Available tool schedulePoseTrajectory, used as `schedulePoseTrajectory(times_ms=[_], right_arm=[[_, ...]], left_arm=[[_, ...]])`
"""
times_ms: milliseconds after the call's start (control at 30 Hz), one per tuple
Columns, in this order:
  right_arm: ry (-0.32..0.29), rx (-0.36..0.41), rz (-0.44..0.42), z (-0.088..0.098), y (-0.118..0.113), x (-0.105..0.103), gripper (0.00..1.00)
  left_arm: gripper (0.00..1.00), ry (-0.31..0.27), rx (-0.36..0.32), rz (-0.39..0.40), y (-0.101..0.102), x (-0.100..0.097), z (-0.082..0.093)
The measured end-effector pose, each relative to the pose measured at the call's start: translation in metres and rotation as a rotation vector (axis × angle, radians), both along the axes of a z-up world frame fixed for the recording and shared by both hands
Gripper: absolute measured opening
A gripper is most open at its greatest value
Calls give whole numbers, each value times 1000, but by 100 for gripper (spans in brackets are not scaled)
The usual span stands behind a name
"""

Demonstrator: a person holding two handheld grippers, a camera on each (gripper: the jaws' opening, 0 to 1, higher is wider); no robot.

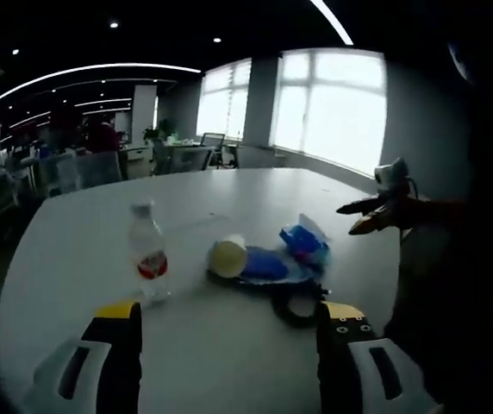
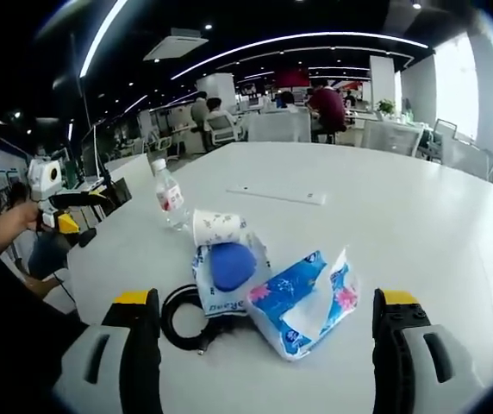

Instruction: Arrange the tabletop items into an orderly group along one side of the table until the central work area is clear of visible clutter.

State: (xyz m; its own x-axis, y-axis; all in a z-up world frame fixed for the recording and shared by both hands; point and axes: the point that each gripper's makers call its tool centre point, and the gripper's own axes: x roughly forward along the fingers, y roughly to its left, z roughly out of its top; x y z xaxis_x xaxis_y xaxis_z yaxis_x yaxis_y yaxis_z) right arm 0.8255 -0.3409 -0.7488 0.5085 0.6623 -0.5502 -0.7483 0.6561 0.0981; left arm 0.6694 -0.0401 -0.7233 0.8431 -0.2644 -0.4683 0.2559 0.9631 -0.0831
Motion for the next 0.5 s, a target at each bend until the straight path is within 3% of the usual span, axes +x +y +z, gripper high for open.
schedulePoseTrajectory(times_ms=[500], right_arm=[[-5,-14,-16,4,-5,-4,100]], left_arm=[[96,17,3,-16,-8,3,-1]])
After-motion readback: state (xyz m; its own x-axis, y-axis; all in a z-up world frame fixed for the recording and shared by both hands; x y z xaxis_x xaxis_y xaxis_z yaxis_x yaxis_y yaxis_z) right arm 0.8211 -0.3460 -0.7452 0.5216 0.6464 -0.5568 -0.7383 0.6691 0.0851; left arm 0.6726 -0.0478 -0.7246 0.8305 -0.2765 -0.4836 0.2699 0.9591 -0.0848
